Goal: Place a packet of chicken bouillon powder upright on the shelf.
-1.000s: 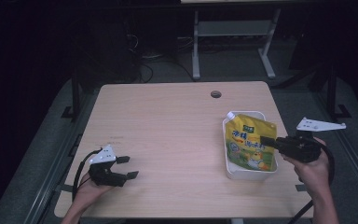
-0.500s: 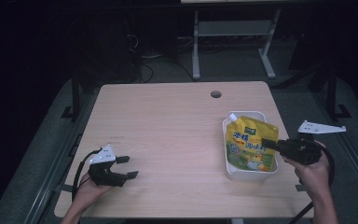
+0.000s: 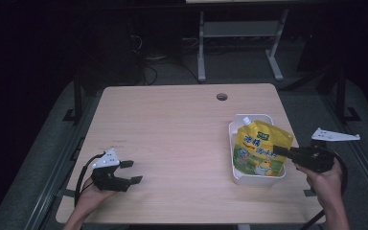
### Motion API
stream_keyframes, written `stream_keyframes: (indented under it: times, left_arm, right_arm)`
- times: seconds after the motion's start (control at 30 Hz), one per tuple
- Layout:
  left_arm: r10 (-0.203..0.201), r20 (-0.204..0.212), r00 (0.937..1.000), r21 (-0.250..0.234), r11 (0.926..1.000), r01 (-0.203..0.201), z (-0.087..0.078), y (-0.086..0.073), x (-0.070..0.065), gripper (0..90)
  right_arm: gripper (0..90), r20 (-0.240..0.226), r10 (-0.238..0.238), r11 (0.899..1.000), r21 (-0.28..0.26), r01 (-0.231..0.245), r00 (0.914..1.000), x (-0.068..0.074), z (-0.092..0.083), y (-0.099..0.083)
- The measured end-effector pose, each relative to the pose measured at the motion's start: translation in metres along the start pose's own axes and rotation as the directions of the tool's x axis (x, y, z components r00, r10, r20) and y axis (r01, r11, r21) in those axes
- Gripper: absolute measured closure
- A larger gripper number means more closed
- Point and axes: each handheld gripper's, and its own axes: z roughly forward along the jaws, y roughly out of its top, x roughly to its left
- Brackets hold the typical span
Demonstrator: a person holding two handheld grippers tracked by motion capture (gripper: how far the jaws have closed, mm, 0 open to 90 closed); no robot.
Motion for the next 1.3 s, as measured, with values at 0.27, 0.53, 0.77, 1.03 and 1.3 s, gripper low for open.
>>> stream_keyframes:
  times: [0.27,0.53,0.77,1.03,1.3]
  left_arm:
    - [-0.003,0.002,1.0000,0.005,1.0000,0.003,0.001,0.000,-0.001,27.8]
    - [0.001,0.001,1.0000,0.014,0.9999,-0.001,0.003,0.000,-0.001,27.8]
    - [0.000,0.003,1.0000,0.015,0.9999,0.000,0.004,0.000,-0.002,27.8]
    - [-0.002,0.003,1.0000,0.014,0.9999,0.002,0.004,-0.001,-0.002,27.8]
    - [0.002,0.007,1.0000,0.014,0.9999,-0.002,0.004,0.000,-0.002,27.8]
  right_arm:
    - [88.0,-0.004,0.021,1.000,-0.016,-0.022,0.9998,-0.005,-0.002,-0.008]
    - [87.5,-0.004,0.036,0.999,-0.016,-0.036,0.9994,-0.008,-0.003,-0.014]
    - [87.1,0.000,0.042,0.999,-0.018,-0.042,0.9991,-0.010,-0.004,-0.017]
    - [85.1,0.003,0.044,0.999,-0.017,-0.044,0.9990,-0.009,-0.004,-0.018]
    - [76.5,0.017,0.027,0.998,-0.057,-0.026,0.9995,-0.002,-0.013,-0.010]
